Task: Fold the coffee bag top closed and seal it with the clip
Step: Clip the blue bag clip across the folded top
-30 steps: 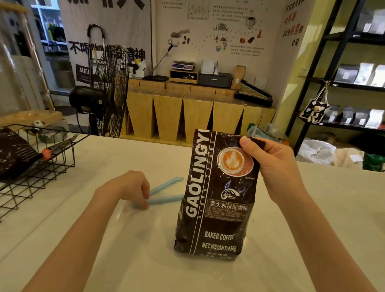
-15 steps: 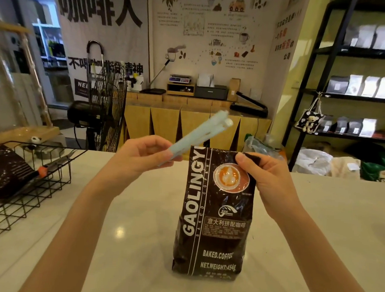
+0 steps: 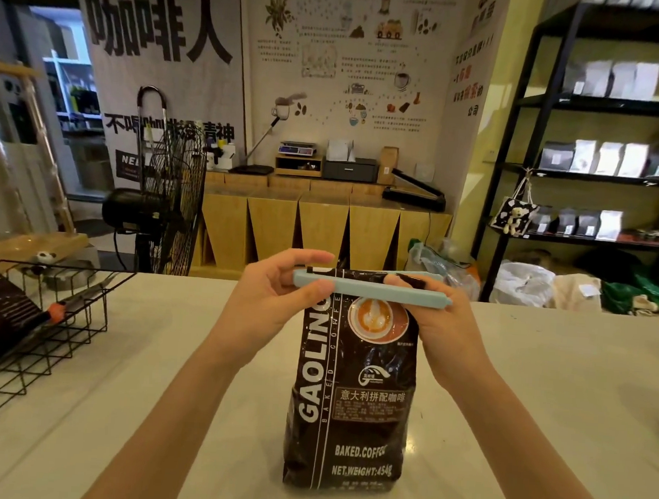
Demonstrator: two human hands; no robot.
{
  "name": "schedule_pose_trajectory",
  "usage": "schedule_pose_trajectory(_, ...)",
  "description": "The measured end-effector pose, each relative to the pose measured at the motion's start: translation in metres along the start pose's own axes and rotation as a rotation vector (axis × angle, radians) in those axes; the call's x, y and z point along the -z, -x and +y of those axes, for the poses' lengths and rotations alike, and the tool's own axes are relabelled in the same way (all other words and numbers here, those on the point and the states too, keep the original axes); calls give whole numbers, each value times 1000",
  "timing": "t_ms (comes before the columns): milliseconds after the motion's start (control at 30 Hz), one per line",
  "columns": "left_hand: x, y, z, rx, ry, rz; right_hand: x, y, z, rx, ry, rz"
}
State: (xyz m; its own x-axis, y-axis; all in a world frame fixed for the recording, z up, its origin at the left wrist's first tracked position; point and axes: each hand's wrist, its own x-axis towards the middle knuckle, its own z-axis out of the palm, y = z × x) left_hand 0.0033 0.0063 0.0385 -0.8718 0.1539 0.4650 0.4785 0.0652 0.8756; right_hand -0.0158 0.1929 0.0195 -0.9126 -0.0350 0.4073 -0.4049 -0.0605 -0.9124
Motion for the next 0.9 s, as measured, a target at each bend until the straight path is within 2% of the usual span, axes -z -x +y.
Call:
schedule_pose_trajectory(267,3,1,5,15,-29,-30,2,2,-1,76,59,-68)
schedule_pose_trajectory(367,0,1,4,-5,-15,17,9,-2,0,-25,80,-192)
schedule_pose_trajectory(467,-1,1,1,-12,3,46,14,-4,-8,-166,-91,-275)
schedule_pose_trajectory(600,-1,0,-2,-28,-17,70,24,-5,-21,-164,-54,-189)
schedule_pose_trajectory(700,-1,-1,-4,-45,-21,92,35,-4,-10,-75,99,-229)
schedule_pose_trajectory(900,-1,0,-4,-52,-33,110,32,-4,0,30,-6,-144)
